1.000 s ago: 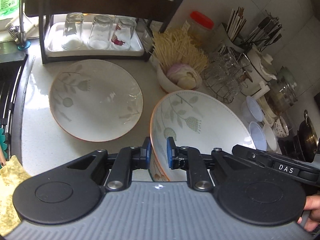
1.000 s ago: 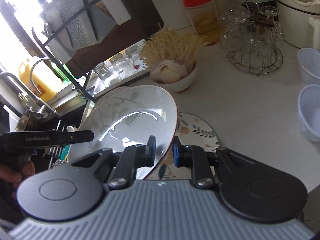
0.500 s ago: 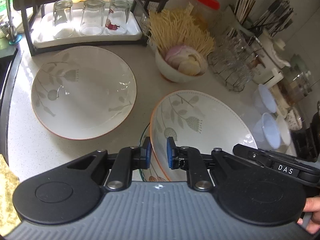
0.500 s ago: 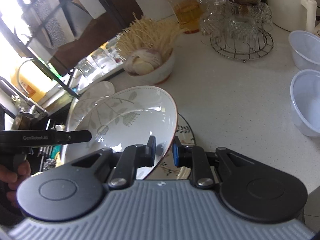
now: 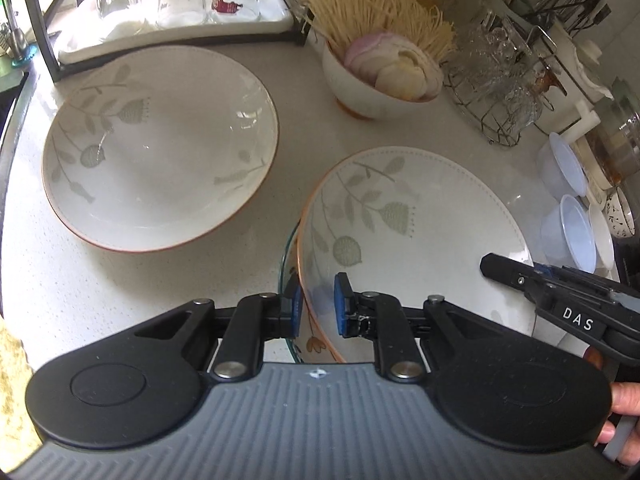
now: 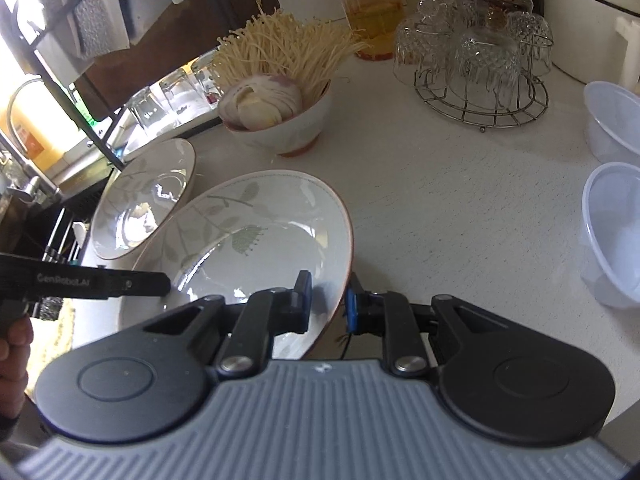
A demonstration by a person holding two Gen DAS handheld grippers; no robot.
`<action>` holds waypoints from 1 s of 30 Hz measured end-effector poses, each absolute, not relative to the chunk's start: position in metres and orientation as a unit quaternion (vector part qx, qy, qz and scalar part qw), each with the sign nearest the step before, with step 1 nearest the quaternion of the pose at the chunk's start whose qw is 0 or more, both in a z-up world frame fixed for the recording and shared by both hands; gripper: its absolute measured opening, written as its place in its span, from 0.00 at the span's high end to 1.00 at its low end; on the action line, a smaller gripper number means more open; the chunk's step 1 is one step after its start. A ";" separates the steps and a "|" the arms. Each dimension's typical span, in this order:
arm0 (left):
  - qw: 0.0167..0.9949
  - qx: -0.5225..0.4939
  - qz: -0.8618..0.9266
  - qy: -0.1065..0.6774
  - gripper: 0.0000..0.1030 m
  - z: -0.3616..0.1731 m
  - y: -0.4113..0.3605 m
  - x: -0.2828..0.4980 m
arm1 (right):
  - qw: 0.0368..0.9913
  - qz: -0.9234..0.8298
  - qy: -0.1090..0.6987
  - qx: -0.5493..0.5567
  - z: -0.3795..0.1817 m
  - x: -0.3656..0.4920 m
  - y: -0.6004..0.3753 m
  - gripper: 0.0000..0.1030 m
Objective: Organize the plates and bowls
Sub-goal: 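Lower the leaf bowl onto the floral plate and open both grippers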
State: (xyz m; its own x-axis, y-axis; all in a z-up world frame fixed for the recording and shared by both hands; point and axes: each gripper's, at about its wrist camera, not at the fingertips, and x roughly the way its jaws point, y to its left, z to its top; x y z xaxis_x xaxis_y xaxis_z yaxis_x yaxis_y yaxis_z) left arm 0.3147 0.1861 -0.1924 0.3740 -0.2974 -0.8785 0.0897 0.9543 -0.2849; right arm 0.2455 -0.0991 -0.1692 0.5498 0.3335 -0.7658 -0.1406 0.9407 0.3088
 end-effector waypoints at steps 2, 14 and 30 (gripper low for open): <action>0.822 -0.094 -0.116 0.549 0.81 -0.194 0.185 0.316 | 0.876 0.135 0.452 0.103 -0.170 0.246 -0.099 0.80; 0.813 -0.100 -0.116 0.562 0.81 -0.200 0.183 0.312 | 0.869 0.123 0.467 0.109 -0.181 0.252 -0.099 0.76; 0.806 -0.156 -0.117 0.559 0.80 -0.191 0.206 0.293 | 0.862 0.119 0.476 0.127 -0.189 0.255 -0.095 0.74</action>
